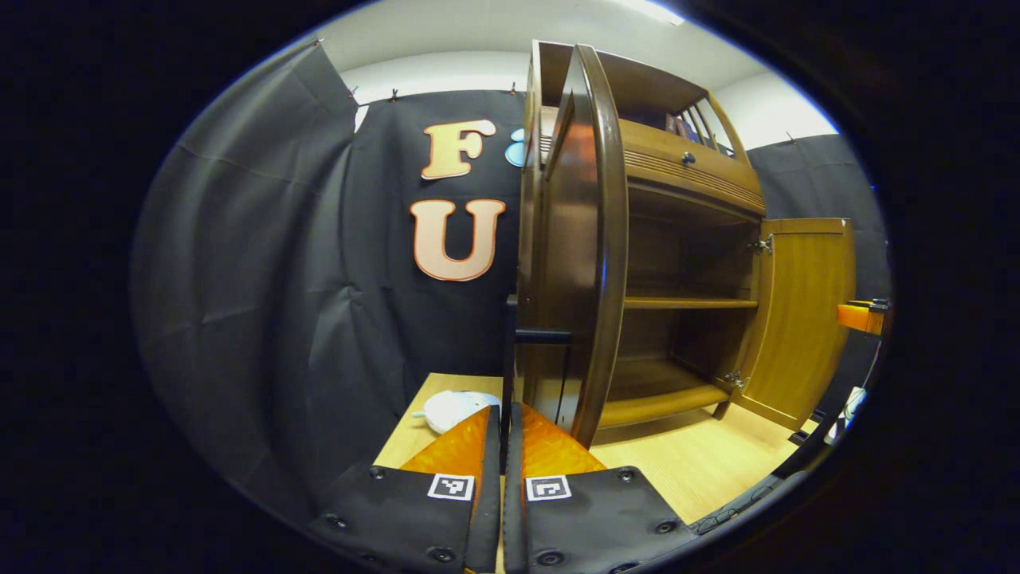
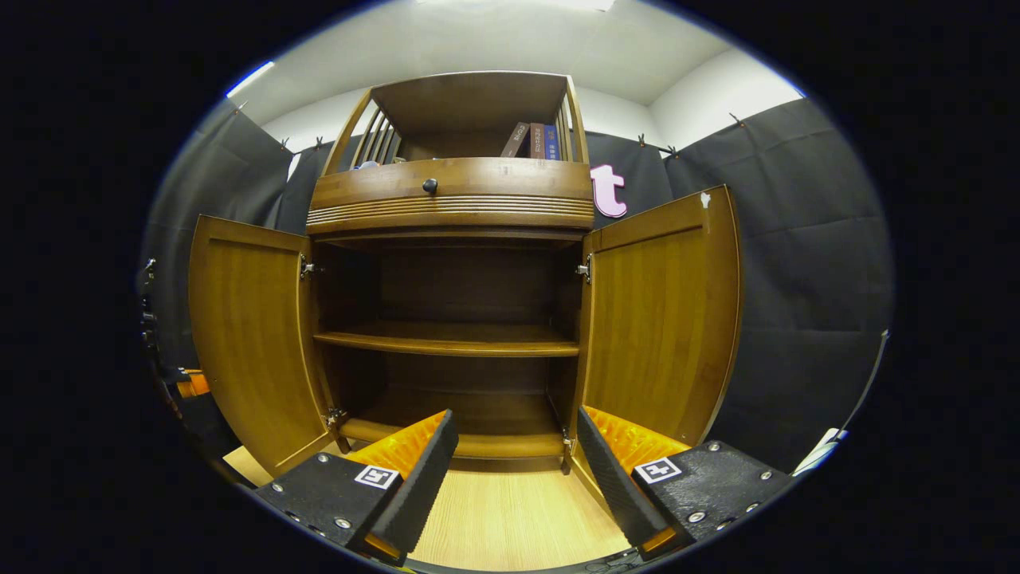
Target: Open the right door of the double-door shoe cabinet with the right hand, and open the left door with the left hand.
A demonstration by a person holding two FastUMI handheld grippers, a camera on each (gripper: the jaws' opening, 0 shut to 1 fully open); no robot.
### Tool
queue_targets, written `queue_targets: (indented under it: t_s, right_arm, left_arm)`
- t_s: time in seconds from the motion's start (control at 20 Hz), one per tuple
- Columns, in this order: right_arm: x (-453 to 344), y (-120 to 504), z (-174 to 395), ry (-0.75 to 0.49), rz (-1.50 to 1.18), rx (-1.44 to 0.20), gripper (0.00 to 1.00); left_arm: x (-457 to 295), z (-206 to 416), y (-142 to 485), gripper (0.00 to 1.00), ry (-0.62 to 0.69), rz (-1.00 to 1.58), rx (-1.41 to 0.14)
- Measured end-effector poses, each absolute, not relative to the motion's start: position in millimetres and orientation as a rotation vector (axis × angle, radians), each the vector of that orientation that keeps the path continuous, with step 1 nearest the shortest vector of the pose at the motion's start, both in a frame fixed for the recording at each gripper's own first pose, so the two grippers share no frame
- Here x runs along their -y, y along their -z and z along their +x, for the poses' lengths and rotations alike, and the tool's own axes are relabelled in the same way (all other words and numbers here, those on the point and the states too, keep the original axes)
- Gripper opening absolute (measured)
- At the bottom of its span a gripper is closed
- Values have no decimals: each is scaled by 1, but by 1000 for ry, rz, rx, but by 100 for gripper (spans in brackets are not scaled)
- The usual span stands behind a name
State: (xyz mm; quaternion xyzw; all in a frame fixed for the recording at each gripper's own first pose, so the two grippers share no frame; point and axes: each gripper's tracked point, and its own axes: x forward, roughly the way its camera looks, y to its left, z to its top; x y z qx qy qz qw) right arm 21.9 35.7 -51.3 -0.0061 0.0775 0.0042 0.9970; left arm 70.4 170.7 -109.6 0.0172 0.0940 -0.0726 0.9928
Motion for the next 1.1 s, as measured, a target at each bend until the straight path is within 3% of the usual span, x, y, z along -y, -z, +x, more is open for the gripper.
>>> queue_targets:
  t_s: [0.45, 0.9, 0.95, 1.0, 1.05, 1.1]
  right_arm:
    - [-37, 53, 26, 0, 5, -163, 92]
    - [-25, 25, 20, 23, -7, -168, 92]
    - [-23, 18, 20, 25, -13, -163, 99]
    - [-21, 12, 17, 26, -21, -161, 99]
    - [-18, 8, 16, 29, -28, -162, 99]
    - [-15, 2, 13, 33, -35, -163, 99]
  left_arm:
    - [-189, 24, 87, 10, 49, 44, -186]
    - [-152, -4, 15, 11, 32, 55, -143]
    - [-141, -3, 6, 18, 43, 50, -135]
    - [-135, -2, -3, 16, 42, 44, -126]
    - [-128, -2, -8, 30, 52, 36, -125]
    - [-123, -3, -14, 31, 56, 27, -125]
